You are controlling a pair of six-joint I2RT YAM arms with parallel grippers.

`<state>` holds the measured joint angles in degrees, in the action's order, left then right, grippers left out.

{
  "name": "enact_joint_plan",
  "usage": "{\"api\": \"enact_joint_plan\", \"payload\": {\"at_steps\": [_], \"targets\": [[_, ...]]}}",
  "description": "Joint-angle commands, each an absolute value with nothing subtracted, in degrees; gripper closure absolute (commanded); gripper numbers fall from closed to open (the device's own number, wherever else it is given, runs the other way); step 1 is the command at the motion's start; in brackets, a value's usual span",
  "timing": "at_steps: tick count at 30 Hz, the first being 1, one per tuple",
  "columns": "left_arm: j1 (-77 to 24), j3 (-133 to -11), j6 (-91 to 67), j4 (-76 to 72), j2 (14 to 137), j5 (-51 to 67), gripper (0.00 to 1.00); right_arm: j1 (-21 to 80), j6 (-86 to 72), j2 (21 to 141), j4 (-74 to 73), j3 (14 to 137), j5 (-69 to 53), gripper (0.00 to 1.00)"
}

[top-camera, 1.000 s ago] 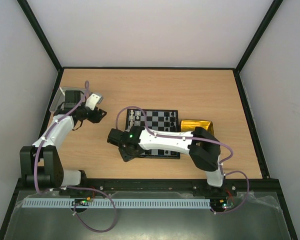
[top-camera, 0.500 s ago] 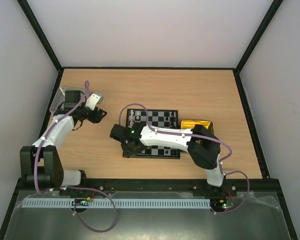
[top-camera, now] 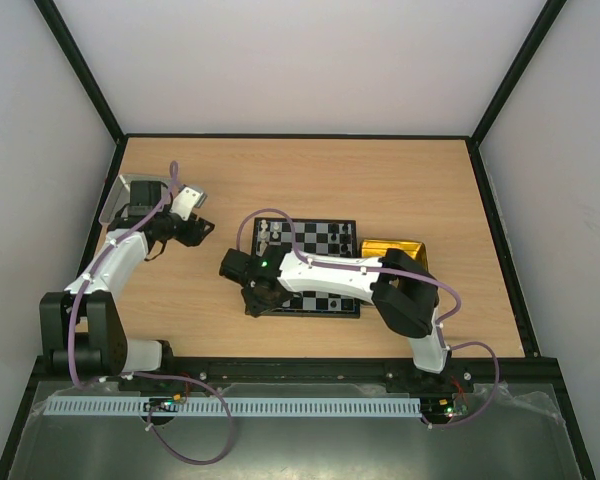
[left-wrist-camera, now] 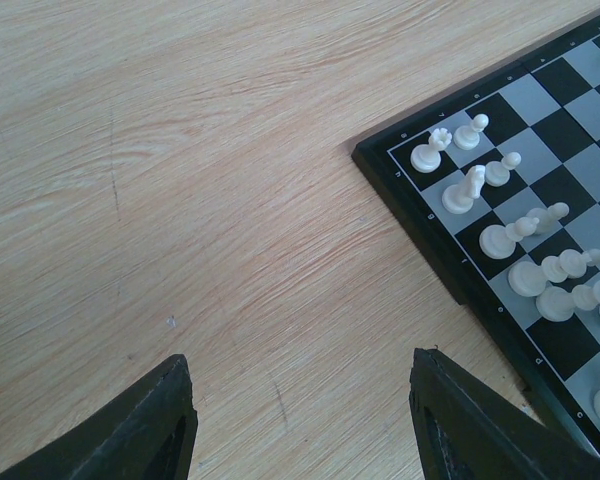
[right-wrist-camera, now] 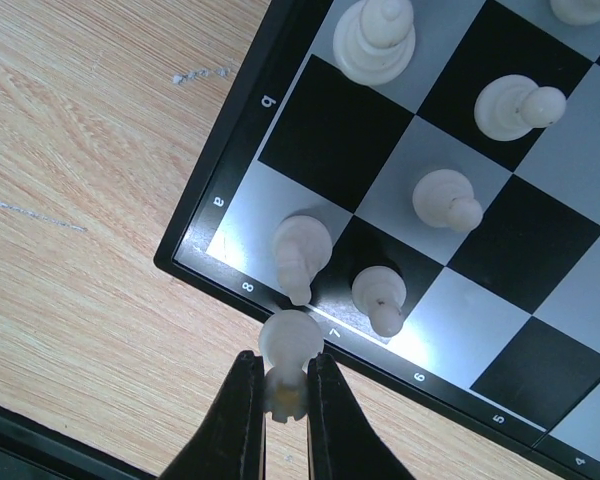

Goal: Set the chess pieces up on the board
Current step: Place the chess piece on the chessboard.

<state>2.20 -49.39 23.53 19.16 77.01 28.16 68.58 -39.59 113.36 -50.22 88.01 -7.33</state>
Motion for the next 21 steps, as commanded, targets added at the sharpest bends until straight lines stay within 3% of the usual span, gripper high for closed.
{"api": "enact_joint_plan", "payload": {"at_steps": [1,21], "targets": [[2.5,-49.0,23.6,19.5,76.6,29.4,0.4,68.3,-38.8,114.5,-49.8,87.7,-6.9,0.98],[2.5,-48.7,24.0,19.7,76.2,29.9,0.4,66.4,-38.3,116.4,-48.3,88.3,-7.0,0.98]]}}
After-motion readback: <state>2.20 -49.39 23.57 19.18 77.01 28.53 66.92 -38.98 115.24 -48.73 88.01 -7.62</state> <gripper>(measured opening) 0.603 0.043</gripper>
